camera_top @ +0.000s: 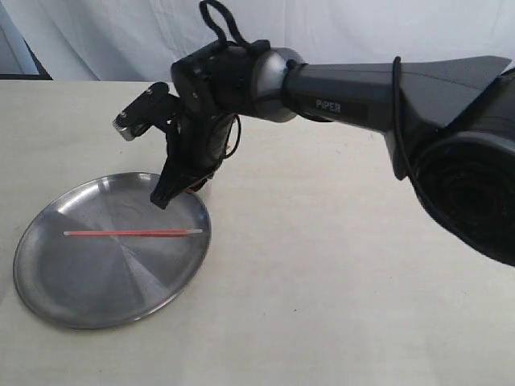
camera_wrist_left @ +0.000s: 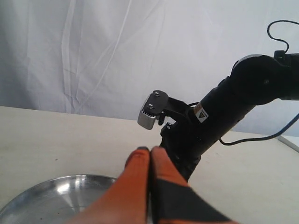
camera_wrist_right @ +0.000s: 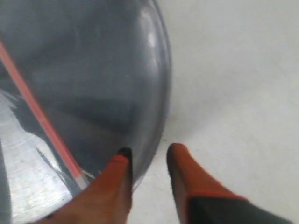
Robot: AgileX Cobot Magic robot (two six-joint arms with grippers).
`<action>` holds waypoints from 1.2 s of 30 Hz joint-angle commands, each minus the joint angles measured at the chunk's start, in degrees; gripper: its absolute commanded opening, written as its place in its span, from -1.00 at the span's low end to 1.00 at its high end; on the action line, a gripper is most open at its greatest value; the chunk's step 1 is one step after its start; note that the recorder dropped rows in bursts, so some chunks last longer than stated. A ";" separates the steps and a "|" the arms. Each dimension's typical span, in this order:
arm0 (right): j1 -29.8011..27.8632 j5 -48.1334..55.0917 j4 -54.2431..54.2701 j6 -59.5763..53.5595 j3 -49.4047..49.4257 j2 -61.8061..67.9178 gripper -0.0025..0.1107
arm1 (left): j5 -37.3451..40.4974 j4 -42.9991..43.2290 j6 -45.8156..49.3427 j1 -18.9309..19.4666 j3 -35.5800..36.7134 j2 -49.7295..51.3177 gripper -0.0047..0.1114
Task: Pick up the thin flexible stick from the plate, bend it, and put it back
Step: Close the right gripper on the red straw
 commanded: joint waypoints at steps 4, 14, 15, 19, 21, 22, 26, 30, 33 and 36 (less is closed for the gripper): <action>-0.60 6.03 3.30 -4.83 0.08 -0.13 0.13 | 0.47 0.16 -0.09 -0.10 0.20 -0.19 -0.92; 2.92 6.25 5.83 -8.15 0.08 3.65 -0.11 | 0.47 0.16 -0.09 -0.10 0.20 -0.19 -0.92; 3.39 6.01 5.83 -8.64 0.08 3.89 -0.11 | 0.47 0.16 -0.09 -0.10 0.20 -0.19 -0.92; 4.67 2.59 5.33 -8.96 0.08 5.04 -0.11 | 0.47 0.16 -0.09 -0.10 0.20 -0.19 -0.92; 4.67 1.63 5.33 -8.96 0.08 5.73 -0.11 | 0.47 0.16 -0.09 -0.10 0.20 -0.19 -0.92; 4.56 1.63 5.02 -8.96 0.08 6.15 -0.11 | 0.47 0.16 -0.09 -0.10 0.20 -0.19 -0.92; 4.56 1.89 2.67 -8.76 0.08 6.90 -0.11 | 0.47 0.16 -0.09 -0.10 0.20 -0.19 -0.92; 4.56 2.97 2.67 -8.19 -0.03 6.53 -0.11 | 0.47 0.16 -0.09 -0.10 0.20 -0.19 -0.92; 4.56 3.21 2.67 -8.19 -0.03 5.71 -0.11 | 0.47 0.16 -0.09 -0.10 0.20 -0.19 -0.92; 4.56 3.06 2.78 -8.05 -0.03 4.32 -0.11 | 0.47 0.16 -0.09 -0.10 0.20 -0.19 -0.92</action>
